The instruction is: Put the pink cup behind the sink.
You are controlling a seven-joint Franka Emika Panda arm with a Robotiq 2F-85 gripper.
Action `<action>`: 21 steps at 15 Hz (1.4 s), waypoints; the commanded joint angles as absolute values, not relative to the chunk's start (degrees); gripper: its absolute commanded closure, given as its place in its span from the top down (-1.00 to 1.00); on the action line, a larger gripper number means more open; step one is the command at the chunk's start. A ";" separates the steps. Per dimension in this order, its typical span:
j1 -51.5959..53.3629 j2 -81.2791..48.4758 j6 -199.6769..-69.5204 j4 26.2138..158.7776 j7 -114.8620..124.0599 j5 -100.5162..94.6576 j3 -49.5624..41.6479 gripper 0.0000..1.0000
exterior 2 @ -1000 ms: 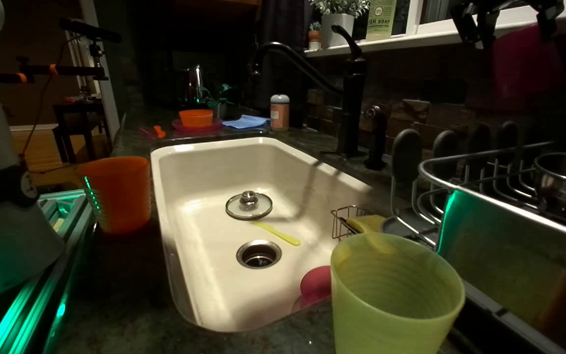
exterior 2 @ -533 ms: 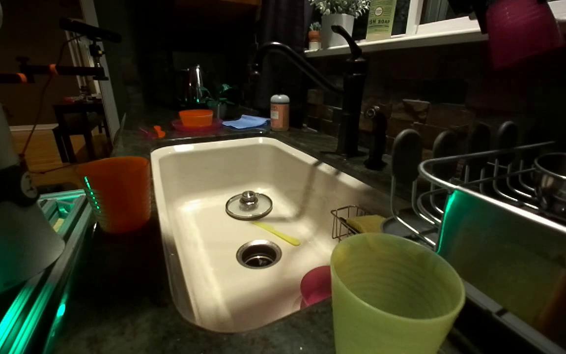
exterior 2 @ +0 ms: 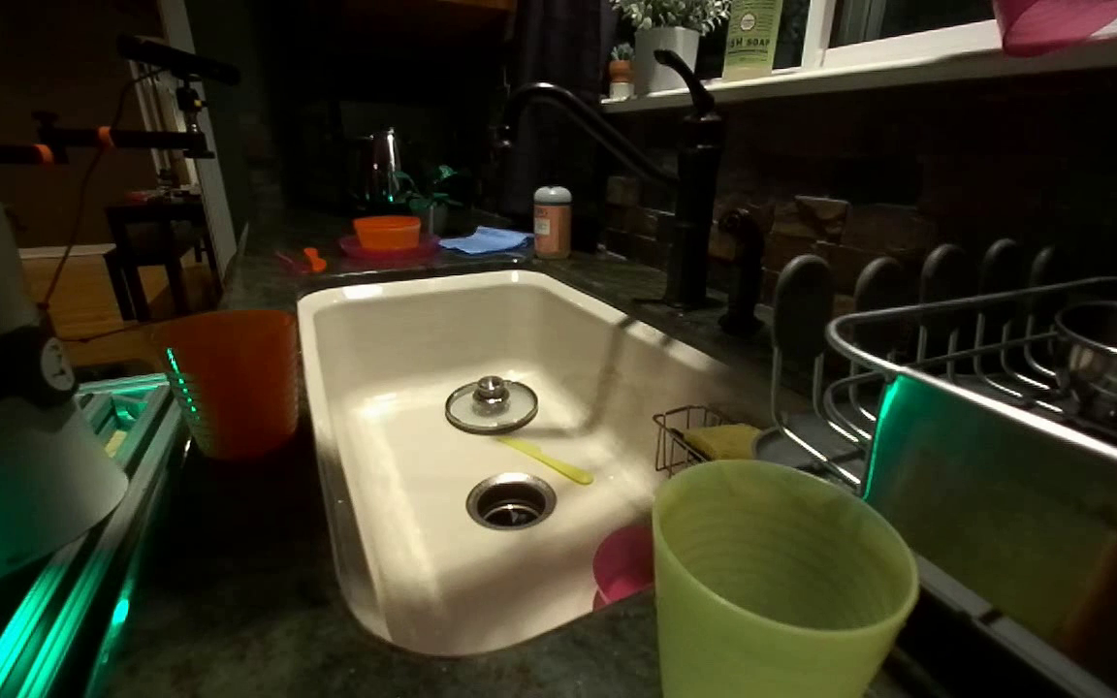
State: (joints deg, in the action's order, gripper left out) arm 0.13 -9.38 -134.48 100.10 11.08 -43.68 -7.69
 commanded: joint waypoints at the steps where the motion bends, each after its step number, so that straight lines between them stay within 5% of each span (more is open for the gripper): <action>1: 0.26 -8.72 -137.16 102.02 14.92 -49.93 -6.93 -0.13; 19: -0.66 -13.54 -147.30 100.50 14.72 -66.46 -5.27 -0.13; 20: -0.75 -13.81 -147.58 100.36 14.94 -67.11 -5.33 0.58; 21: -0.92 -14.09 -147.86 100.16 15.12 -67.16 -5.30 0.88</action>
State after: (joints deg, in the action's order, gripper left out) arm -0.18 -12.22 -145.66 100.39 14.29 -65.56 -5.38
